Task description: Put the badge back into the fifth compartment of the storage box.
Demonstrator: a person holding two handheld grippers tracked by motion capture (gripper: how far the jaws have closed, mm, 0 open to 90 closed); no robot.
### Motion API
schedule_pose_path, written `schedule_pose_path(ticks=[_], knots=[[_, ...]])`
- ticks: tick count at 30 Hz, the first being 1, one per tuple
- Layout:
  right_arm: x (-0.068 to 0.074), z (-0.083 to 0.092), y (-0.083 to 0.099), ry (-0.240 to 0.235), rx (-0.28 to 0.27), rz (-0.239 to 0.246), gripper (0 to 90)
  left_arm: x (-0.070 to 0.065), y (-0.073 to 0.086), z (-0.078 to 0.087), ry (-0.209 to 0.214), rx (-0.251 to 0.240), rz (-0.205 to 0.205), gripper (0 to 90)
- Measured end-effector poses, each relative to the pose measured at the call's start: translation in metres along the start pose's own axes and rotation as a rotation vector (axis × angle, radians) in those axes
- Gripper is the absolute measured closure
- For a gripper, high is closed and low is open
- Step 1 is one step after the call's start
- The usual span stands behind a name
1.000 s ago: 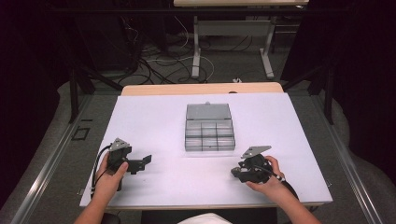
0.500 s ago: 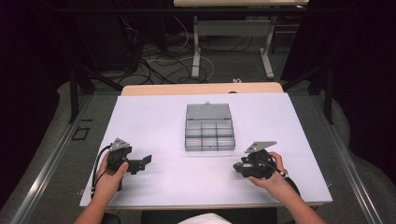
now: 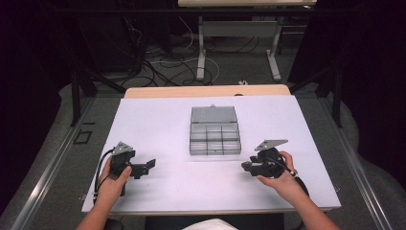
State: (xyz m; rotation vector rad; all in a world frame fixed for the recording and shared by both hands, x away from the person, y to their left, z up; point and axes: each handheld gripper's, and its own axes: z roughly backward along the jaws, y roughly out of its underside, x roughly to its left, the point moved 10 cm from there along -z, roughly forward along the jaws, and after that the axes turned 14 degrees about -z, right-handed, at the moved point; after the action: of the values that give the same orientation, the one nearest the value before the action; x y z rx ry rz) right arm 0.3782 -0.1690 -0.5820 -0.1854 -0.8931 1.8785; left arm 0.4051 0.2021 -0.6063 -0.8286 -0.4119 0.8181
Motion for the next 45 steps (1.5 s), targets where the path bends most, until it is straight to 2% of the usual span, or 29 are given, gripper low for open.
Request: schedule_pose_path(ticks=[17, 23, 32, 33, 38, 45], knots=[[-0.006, 0.007, -0.024, 0.006, -0.027, -0.021, 53.8, 0.000, 0.000, 0.000, 0.002, -0.001, 0.000, 2.9], [-0.007, 0.010, -0.031, 0.016, -0.022, -0.052, 53.8, 0.000, 0.000, 0.000, 0.002, 0.000, -0.002, 2.9], [-0.007, 0.012, -0.042, 0.011, -0.032, -0.060, 53.8, 0.000, 0.000, 0.000, 0.002, -0.001, -0.001, 3.0], [-0.008, 0.011, -0.043, 0.006, -0.036, -0.048, 53.7, 0.000, 0.000, 0.000, 0.002, -0.001, -0.004, 3.0], [-0.008, 0.011, -0.048, 0.012, -0.041, -0.068, 53.8, 0.000, 0.000, 0.000, 0.002, -0.001, -0.003, 3.0], [-0.010, 0.009, -0.054, 0.023, -0.046, -0.065, 53.8, 0.000, 0.000, 0.000, 0.002, 0.000, -0.005, 3.0]])
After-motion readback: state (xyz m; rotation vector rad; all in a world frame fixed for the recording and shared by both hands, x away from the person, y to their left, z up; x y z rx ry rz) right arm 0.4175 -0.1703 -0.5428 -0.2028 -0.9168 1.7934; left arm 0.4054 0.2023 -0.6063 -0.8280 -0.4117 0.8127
